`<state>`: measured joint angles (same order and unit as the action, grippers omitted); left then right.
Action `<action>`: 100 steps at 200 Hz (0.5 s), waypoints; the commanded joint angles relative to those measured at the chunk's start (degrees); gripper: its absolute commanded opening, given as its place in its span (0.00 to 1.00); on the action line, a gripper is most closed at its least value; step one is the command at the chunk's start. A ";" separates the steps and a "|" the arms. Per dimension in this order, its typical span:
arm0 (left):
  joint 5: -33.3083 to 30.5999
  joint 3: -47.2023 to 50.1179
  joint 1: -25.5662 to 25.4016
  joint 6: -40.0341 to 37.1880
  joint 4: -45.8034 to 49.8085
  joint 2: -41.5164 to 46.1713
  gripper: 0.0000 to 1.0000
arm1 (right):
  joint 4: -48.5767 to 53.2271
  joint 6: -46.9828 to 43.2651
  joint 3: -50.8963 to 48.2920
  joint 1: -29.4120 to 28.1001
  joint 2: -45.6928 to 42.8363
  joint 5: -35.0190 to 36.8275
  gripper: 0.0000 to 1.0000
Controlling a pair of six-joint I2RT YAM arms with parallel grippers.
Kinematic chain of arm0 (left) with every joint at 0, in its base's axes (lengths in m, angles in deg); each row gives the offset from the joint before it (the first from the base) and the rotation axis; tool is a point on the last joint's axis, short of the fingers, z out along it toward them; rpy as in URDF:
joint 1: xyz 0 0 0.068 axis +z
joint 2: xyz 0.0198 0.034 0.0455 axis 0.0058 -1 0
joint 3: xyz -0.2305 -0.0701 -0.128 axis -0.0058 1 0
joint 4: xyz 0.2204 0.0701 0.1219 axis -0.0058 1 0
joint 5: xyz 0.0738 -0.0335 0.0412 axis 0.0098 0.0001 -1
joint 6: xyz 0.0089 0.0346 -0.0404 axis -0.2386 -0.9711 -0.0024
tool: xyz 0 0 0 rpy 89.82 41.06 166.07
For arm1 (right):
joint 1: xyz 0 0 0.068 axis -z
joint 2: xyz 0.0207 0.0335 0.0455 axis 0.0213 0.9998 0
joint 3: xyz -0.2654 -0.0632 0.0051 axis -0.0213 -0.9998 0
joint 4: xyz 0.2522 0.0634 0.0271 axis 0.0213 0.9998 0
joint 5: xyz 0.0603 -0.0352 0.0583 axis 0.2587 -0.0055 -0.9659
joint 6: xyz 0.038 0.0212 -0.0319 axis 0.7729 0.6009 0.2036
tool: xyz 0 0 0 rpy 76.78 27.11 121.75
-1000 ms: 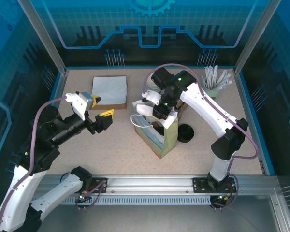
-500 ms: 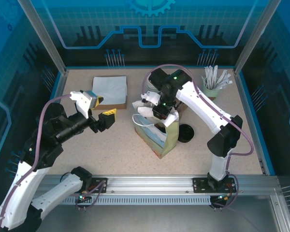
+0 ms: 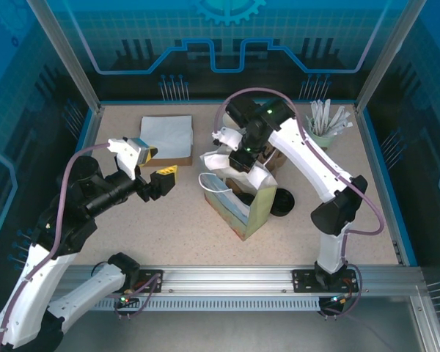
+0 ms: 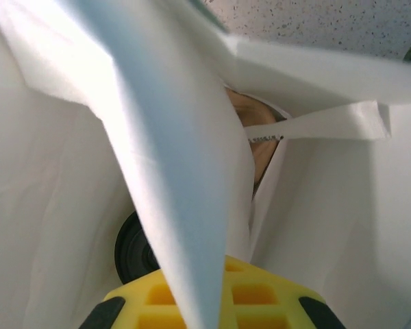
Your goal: Pack the takeout coffee
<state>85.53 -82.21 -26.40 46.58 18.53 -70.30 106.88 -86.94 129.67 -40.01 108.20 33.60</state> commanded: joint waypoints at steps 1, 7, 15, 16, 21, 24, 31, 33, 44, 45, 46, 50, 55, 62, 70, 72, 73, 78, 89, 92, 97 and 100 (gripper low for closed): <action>-0.18 0.35 -0.30 0.62 -0.43 0.23 0.78 | 1.41 -1.30 2.00 0.63 2.11 0.27 0.07; -0.19 0.36 -0.29 0.53 -0.43 0.25 0.78 | 1.31 -1.32 1.98 0.57 2.39 0.90 0.07; -0.27 0.46 -0.30 0.46 -0.43 0.21 0.78 | 1.31 -1.17 1.82 0.56 2.73 1.61 0.08; -0.32 0.44 -0.30 0.53 -0.43 0.19 0.78 | 1.27 -1.20 1.77 0.56 2.79 1.70 0.08; -0.34 0.46 -0.30 0.44 -0.36 0.19 0.78 | 1.16 -1.05 1.43 0.56 2.79 1.90 0.07; -0.30 0.45 -0.30 0.39 -0.39 0.18 0.78 | 1.08 -1.06 1.19 0.57 2.85 1.92 0.08; -0.29 0.42 -0.30 0.43 -0.40 0.25 0.78 | 1.01 -1.05 0.41 0.60 2.68 1.54 0.08; -0.27 0.48 -0.30 0.43 -0.38 0.25 0.78 | 0.97 -1.06 0.18 0.56 2.66 1.48 0.08; -0.37 0.50 -0.30 0.35 -0.36 0.21 0.78 | 0.74 -1.00 -1.22 0.47 2.27 0.91 0.09; -0.36 0.55 -0.30 0.35 -0.40 0.23 0.78 | 0.76 -1.03 -1.38 0.42 2.21 0.87 0.09; -0.36 0.53 -0.30 0.35 -0.41 0.24 0.78 | 0.78 -1.04 -1.46 0.40 2.18 0.76 0.09; -0.40 0.55 -0.30 0.30 -0.35 0.18 0.78 | 0.69 -1.05 -1.96 0.30 1.92 0.63 0.10; -0.40 0.51 -0.30 0.39 -0.48 0.17 0.78 | 0.58 -1.02 -2.40 0.29 1.59 0.48 0.12; -0.45 0.61 -0.30 0.27 -0.43 0.15 0.78 | 0.29 -0.82 -3.17 0.21 1.01 0.38 0.15; -0.53 0.70 -0.30 0.31 -0.51 0.17 0.78 | -0.03 -0.72 -3.73 0.26 0.20 0.35 0.20; -0.53 0.73 -0.30 0.32 -0.56 0.17 0.79 | -0.14 -0.67 -3.84 0.28 0.06 0.40 0.21; -0.53 0.71 -0.30 0.33 -0.58 0.17 0.79 | -0.16 -0.64 -3.87 0.29 -0.04 0.39 0.22; -0.47 0.77 -0.30 0.34 -0.65 0.09 0.78 | -0.39 -0.54 -4.04 0.29 -0.65 0.59 0.25; -0.45 1.02 -0.30 0.67 -1.01 0.08 0.79 | -0.91 -0.14 -3.94 0.29 -1.90 1.30 0.32; -0.37 1.03 -0.30 0.77 -1.18 0.03 0.78 | -1.11 -0.03 -3.92 0.29 -2.33 1.49 0.34; -0.36 1.12 -0.30 0.93 -1.38 -0.01 0.79 | -1.30 0.17 -3.76 0.29 -2.90 1.81 0.37; -0.32 1.20 -0.30 1.08 -1.58 -0.01 0.79 | -1.40 0.25 -3.61 0.31 -3.25 1.98 0.38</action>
<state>85.51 -81.93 -26.40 46.60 18.51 -70.30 106.25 -86.84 126.04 -39.81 109.95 34.76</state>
